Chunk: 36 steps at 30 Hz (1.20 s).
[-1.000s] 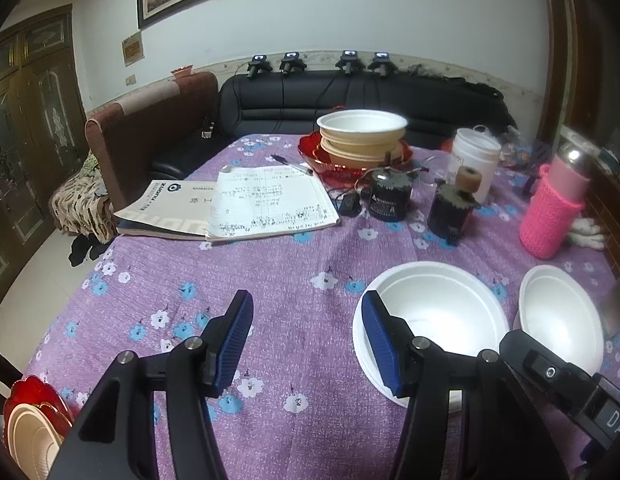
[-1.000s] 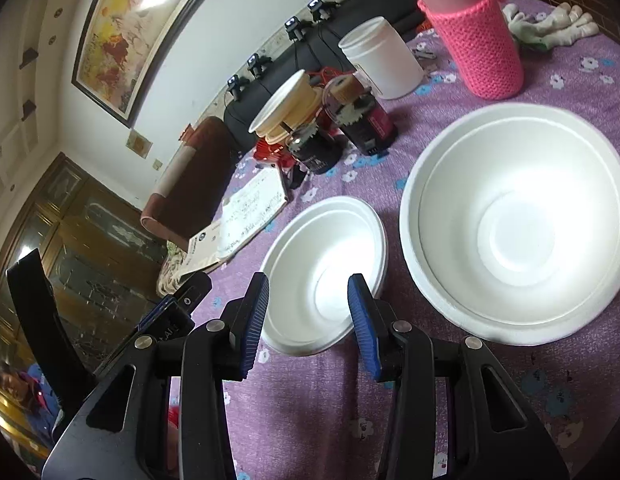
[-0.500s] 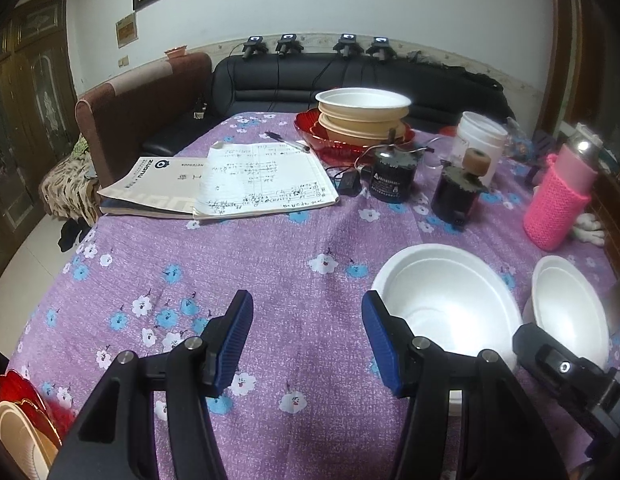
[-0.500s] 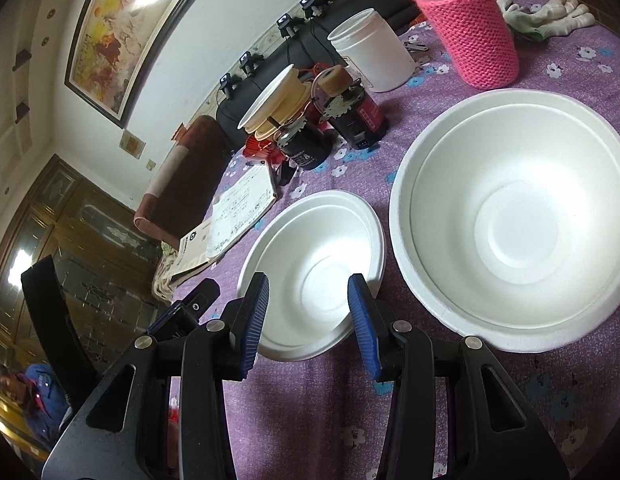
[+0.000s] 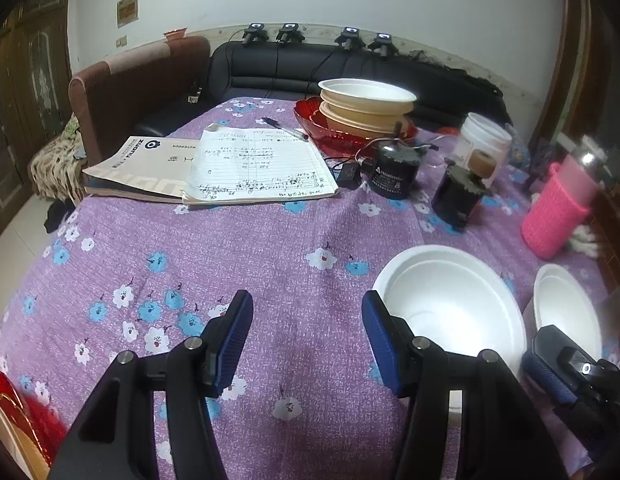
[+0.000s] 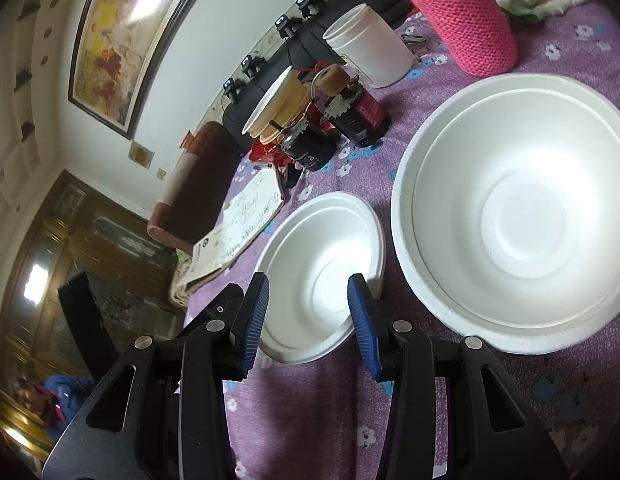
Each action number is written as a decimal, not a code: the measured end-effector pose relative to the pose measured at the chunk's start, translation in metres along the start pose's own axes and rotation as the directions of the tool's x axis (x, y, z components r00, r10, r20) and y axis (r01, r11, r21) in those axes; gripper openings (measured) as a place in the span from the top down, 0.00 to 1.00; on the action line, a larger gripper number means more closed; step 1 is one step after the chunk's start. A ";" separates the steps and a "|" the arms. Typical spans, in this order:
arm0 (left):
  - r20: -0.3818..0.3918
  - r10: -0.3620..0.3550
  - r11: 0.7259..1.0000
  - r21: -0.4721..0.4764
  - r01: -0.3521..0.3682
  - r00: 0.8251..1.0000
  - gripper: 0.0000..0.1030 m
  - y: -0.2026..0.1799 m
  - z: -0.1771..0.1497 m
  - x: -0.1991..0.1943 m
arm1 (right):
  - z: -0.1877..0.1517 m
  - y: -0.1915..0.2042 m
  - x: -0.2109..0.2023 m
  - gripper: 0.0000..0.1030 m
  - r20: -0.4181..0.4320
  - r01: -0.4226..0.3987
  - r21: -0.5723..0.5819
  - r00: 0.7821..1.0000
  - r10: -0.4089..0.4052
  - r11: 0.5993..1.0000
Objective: Organize plates and bowls
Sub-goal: 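Position the right gripper at the rim of the smaller white bowl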
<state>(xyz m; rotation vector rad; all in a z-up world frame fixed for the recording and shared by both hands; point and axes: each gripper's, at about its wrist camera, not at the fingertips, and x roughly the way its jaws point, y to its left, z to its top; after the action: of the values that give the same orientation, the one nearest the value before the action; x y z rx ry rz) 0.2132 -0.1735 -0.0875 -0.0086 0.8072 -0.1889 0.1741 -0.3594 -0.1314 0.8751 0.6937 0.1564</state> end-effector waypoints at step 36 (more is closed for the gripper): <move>-0.070 0.085 0.994 0.073 -0.080 0.994 0.37 -0.008 -0.009 0.011 | 0.001 -0.021 0.018 0.60 0.011 0.185 0.046 0.983 -0.186 0.982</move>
<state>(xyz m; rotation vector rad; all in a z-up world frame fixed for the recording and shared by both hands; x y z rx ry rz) 0.2127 -0.1828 -0.1014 0.0978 0.8718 -0.1401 0.1859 -0.3661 -0.1555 0.8487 0.7630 -0.0324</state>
